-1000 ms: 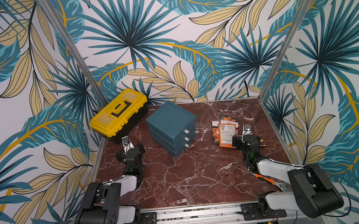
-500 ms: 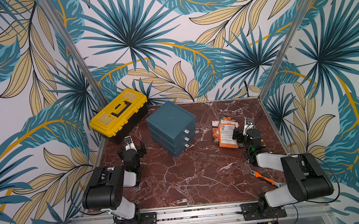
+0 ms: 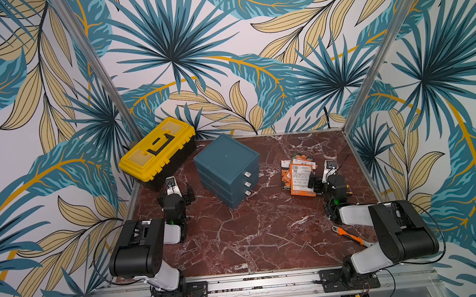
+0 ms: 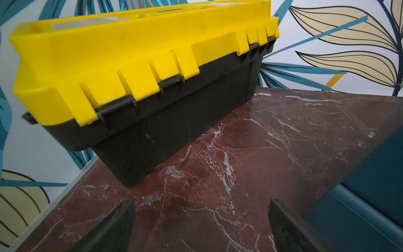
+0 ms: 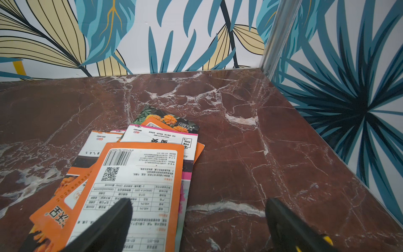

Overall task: Take the seed bags out of the drawer
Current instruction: Reset both arms

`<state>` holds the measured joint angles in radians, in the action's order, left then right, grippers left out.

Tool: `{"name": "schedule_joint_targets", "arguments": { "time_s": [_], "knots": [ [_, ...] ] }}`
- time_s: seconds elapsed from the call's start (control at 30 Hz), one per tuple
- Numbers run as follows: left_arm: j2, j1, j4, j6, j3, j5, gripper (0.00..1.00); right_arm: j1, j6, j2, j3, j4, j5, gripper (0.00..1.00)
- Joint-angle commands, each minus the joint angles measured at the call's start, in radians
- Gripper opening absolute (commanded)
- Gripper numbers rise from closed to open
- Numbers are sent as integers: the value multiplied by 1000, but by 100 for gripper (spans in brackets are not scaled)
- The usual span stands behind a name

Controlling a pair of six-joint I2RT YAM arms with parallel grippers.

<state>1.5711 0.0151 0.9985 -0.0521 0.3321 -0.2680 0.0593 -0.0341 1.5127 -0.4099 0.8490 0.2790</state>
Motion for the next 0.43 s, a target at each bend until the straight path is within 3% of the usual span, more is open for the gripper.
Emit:
{"name": "schedule_joint_targets", "arguments": {
  "time_s": [0.0,0.4],
  "knots": [
    [6,-3,24,11,22,7,100,-3,-14,-9,14,25,1,99],
    [5,-4,22,11,22,7,100,-6,5,-8,7,11,-53,99]
  ]
}}
